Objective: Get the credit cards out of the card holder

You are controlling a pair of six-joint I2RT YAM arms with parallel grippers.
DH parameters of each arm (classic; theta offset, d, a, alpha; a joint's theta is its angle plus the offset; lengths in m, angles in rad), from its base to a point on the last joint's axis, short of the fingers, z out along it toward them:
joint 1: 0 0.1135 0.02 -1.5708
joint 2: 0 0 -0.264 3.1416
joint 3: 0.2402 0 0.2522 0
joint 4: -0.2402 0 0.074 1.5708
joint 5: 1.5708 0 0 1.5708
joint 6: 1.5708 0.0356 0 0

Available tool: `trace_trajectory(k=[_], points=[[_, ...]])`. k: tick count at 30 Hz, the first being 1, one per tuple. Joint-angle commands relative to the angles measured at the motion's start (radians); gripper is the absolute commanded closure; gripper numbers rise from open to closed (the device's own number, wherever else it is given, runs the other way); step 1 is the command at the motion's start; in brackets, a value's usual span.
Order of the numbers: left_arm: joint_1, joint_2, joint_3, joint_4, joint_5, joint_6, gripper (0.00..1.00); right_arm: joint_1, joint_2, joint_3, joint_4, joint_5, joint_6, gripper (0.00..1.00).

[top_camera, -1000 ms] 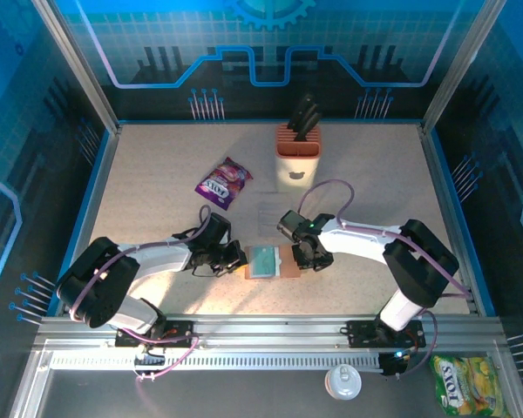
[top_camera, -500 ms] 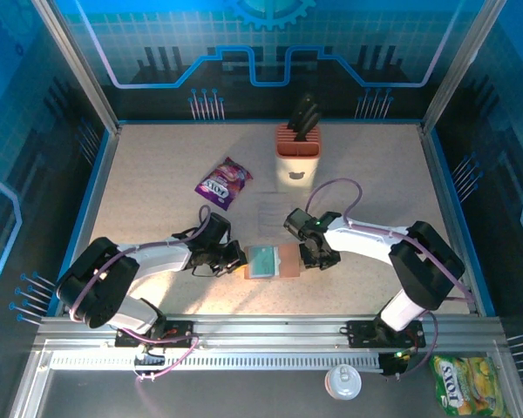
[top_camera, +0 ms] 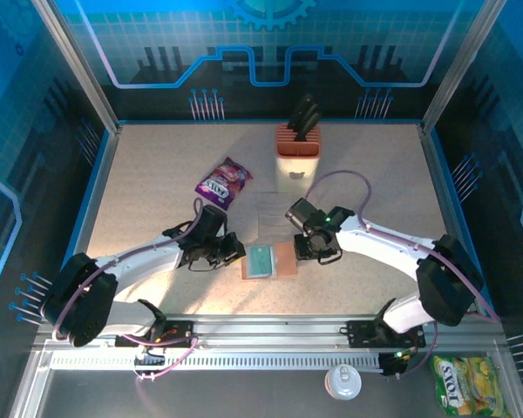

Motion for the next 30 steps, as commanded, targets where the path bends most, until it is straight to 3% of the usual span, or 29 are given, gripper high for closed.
trace_trajectory(k=[1, 21, 30], points=[[0.005, -0.027, 0.013, -0.029, 0.013, 0.007, 0.88, 0.026, -0.011, 0.039, -0.004, -0.054, -0.016, 0.59], [-0.120, 0.099, 0.057, 0.097, 0.004, -0.051, 0.89, 0.062, 0.069, 0.000, 0.292, -0.324, 0.008, 0.58], [-0.129, 0.152, 0.046, 0.109, -0.012, -0.052, 0.90, 0.046, 0.100, -0.044, 0.415, -0.408, 0.000, 0.56]])
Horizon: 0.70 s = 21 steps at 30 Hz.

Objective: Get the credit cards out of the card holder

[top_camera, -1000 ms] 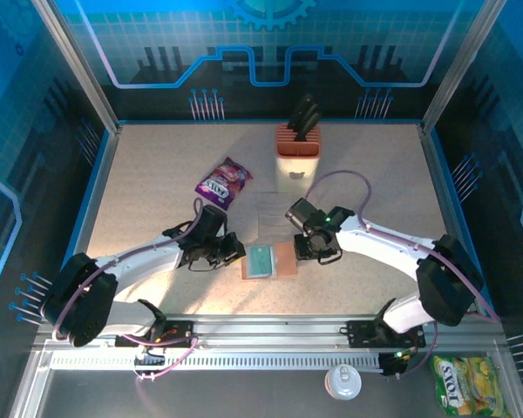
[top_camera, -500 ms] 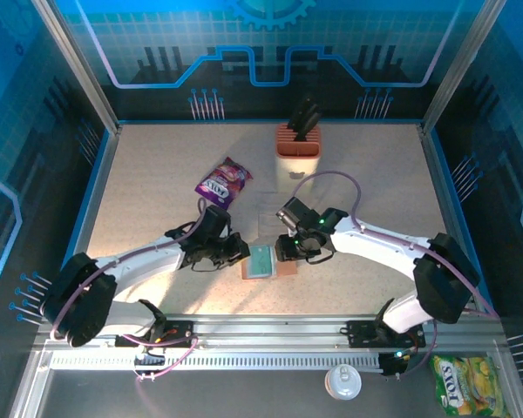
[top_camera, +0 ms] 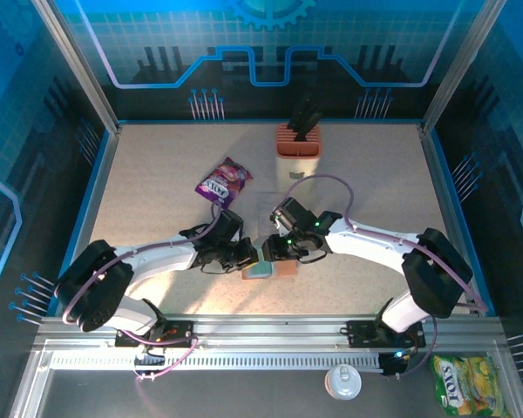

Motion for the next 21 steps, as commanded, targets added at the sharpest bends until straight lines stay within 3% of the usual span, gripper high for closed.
trace_trajectory(k=[1, 9, 21], points=[[-0.008, 0.029, 0.011, 0.018, -0.014, -0.003, 0.90, -0.005, 0.025, -0.022, 0.065, -0.060, 0.002, 0.56], [-0.009, -0.002, 0.013, -0.096, -0.097, 0.043, 0.90, -0.018, 0.055, -0.050, 0.128, -0.106, 0.022, 0.56], [-0.007, -0.004, 0.015, -0.132, -0.118, 0.072, 0.90, -0.047, 0.098, -0.087, 0.221, -0.176, 0.064, 0.61]])
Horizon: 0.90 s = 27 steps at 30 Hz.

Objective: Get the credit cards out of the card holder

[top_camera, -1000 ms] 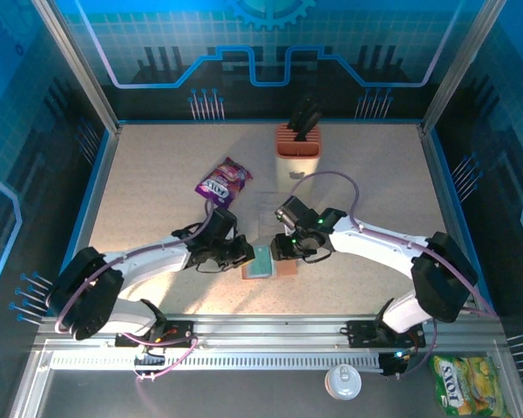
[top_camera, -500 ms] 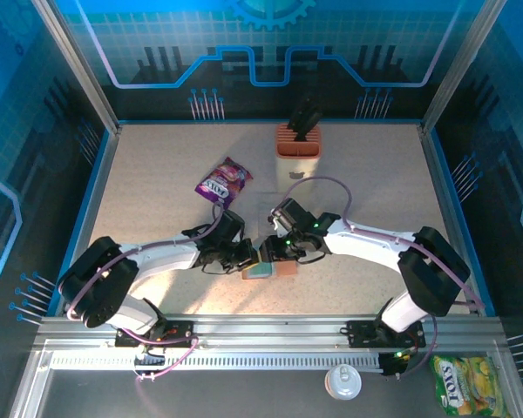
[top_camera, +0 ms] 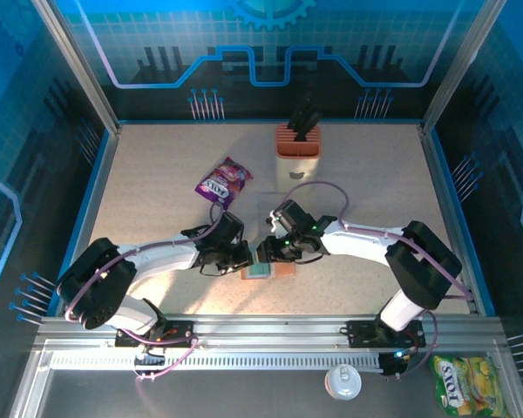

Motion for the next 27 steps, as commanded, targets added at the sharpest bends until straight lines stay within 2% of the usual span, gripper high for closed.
trace_trajectory(k=[1, 10, 18, 21, 27], points=[[-0.005, -0.006, 0.013, -0.048, -0.029, 0.022, 0.90, -0.018, 0.029, -0.019, 0.040, -0.040, 0.022, 0.61], [-0.004, 0.009, 0.016, -0.045, -0.030, 0.023, 0.90, -0.041, 0.066, -0.031, 0.087, -0.078, 0.039, 0.72], [-0.005, 0.009, 0.020, -0.052, -0.031, 0.025, 0.90, -0.057, 0.094, -0.037, 0.100, -0.087, 0.041, 0.74], [-0.005, 0.008, 0.019, -0.054, -0.033, 0.027, 0.90, -0.063, 0.095, -0.052, 0.122, -0.101, 0.045, 0.80], [-0.005, 0.009, 0.020, -0.055, -0.032, 0.028, 0.90, -0.073, 0.107, -0.061, 0.141, -0.120, 0.056, 0.82]])
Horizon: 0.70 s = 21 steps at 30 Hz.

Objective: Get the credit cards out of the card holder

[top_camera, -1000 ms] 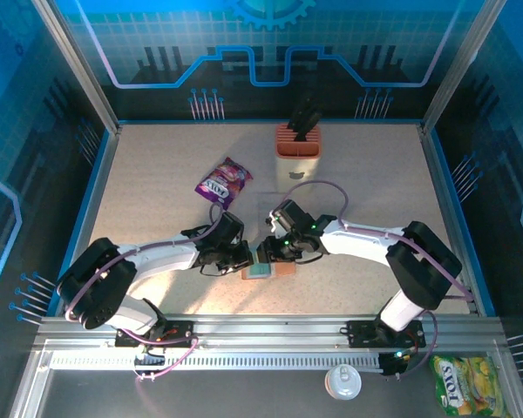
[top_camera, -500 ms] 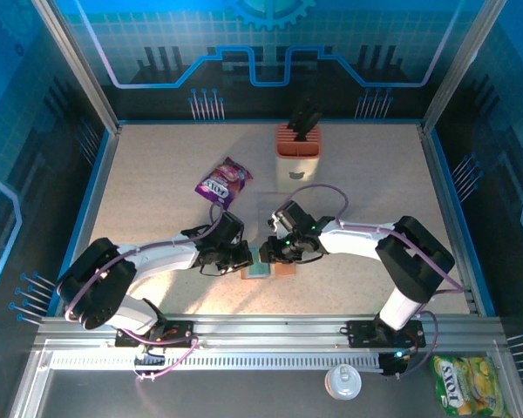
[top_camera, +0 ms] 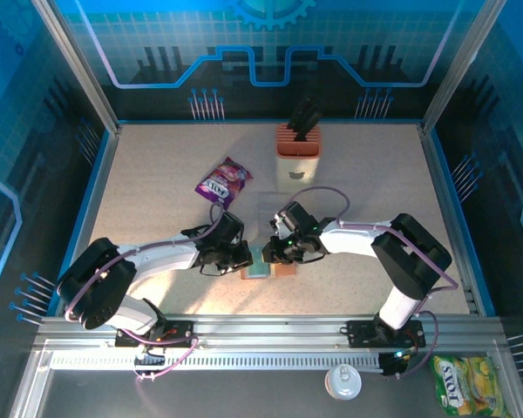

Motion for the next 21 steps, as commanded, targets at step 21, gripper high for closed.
trace_trajectory(k=[21], points=[[-0.005, 0.016, 0.019, -0.046, -0.025, 0.028, 0.91, -0.016, 0.022, -0.015, -0.043, 0.025, 0.013, 0.68]])
